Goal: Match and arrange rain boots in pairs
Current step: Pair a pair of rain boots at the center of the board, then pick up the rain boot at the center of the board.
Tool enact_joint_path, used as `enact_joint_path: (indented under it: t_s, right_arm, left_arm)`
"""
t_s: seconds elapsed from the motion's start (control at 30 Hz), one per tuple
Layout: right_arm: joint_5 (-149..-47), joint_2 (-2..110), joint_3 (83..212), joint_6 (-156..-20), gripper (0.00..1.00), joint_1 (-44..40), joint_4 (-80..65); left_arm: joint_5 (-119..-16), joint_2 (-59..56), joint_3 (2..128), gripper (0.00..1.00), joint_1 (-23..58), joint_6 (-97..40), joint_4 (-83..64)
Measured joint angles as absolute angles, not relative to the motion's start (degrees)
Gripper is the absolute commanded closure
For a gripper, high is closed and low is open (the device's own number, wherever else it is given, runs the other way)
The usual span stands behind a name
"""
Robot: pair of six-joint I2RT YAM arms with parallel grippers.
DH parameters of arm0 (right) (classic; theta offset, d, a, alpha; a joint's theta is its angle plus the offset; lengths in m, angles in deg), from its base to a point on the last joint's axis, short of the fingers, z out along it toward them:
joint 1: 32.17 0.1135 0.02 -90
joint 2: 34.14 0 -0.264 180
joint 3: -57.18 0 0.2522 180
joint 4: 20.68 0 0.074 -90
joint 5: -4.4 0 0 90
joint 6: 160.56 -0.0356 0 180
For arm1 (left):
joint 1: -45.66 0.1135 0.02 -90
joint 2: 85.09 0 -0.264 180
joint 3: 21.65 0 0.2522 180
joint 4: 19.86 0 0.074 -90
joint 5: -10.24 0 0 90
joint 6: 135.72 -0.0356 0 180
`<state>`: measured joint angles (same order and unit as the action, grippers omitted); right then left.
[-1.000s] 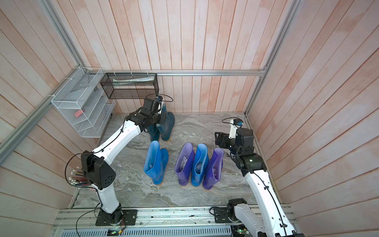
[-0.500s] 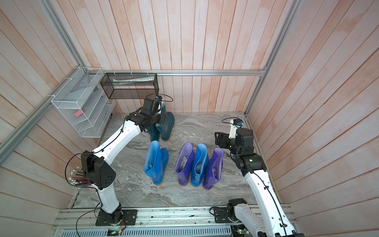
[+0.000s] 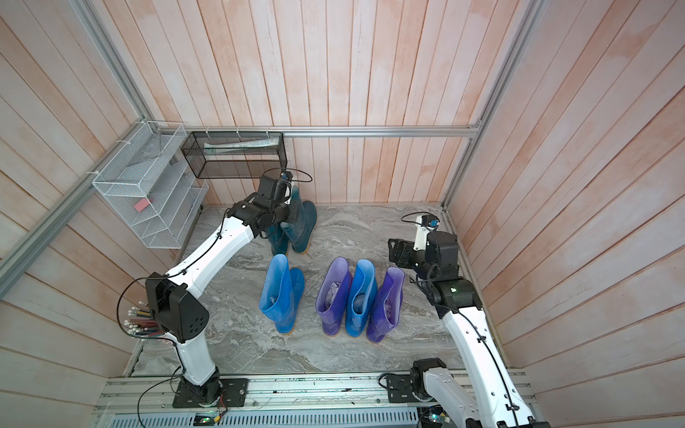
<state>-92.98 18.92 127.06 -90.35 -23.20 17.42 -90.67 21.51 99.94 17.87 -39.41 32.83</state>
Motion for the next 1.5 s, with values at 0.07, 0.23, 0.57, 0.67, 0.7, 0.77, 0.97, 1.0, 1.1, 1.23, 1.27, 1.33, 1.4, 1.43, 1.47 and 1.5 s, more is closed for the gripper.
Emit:
enact_joint_path:
  t_s: [0.07,0.23,0.57,0.67,0.7,0.77,0.97,1.0,1.1,1.23,1.27,1.33,1.4,1.43,1.47,1.5]
  right_arm:
    - [-92.98,18.87,127.06,-90.35,0.22,-23.2,17.42]
    - [-92.98,18.87,127.06,-90.35,0.22,-23.2,17.59]
    - [-92.96,18.96,127.08,-90.33,0.22,-23.2,17.61]
    - [-92.91,19.07,127.08,-90.3,0.22,-23.2,17.61]
    - [-92.85,19.09,127.08,-90.3,0.22,-23.2,17.61]
    - [-92.74,19.11,127.08,-90.28,0.22,-23.2,17.61]
    - [-92.06,19.22,127.08,-90.04,0.19,-23.2,17.57]
    - [-91.88,19.35,127.08,-90.0,0.19,-23.2,17.59]
    - [-91.69,20.25,127.12,-89.8,0.19,-23.2,17.55]
    - [-91.71,21.23,127.12,-89.8,0.19,-23.2,17.46]
    - [-91.71,21.26,127.12,-89.8,0.19,-23.2,17.39]
    - [-91.71,21.3,127.17,-89.8,0.19,-23.2,17.26]
    - [-91.71,21.3,127.23,-89.8,0.19,-23.2,17.17]
    - [-91.71,21.3,127.26,-89.78,0.19,-23.2,17.15]
    - [-91.69,21.3,127.26,-89.78,0.19,-23.2,17.17]
    - [-91.69,21.3,127.26,-89.76,0.19,-23.2,17.17]
  left_arm:
    - [-90.69,21.49,100.03,0.92,17.87,-39.19,33.45]
    - [-90.76,21.49,100.14,0.9,17.87,-38.95,34.58]
    - [-91.22,21.4,102.37,0.45,17.87,-38.34,31.76]
    - [-91.22,21.21,102.37,0.43,17.87,-38.17,31.46]
    - [-91.22,21.05,102.37,0.42,17.87,-38.17,31.44]
    - [-91.2,20.46,102.37,0.41,17.87,-38.08,31.41]
    - [-91.15,16.11,102.37,0.36,17.84,-37.07,31.41]
    - [-91.15,15.22,102.37,0.35,17.78,-36.88,31.41]
    - [-91.35,11.77,102.37,0.35,17.34,-36.02,31.83]
    - [-92.25,6.91,102.15,0.35,15.85,-34.38,34.01]
    - [-92.38,5.89,101.93,0.35,15.57,-33.93,34.67]
    - [-93.19,3.33,100.6,0.34,14.57,-32.81,36.0]
    - [-94.08,0.86,98.83,0.32,13.43,-31.59,37.69]
    - [-94.56,-0.54,97.45,0.32,12.66,-30.82,38.47]
    - [-94.85,-1.83,96.12,0.32,11.96,-30.04,39.22]
    - [-95.02,-2.9,95.0,0.32,11.46,-29.45,39.78]
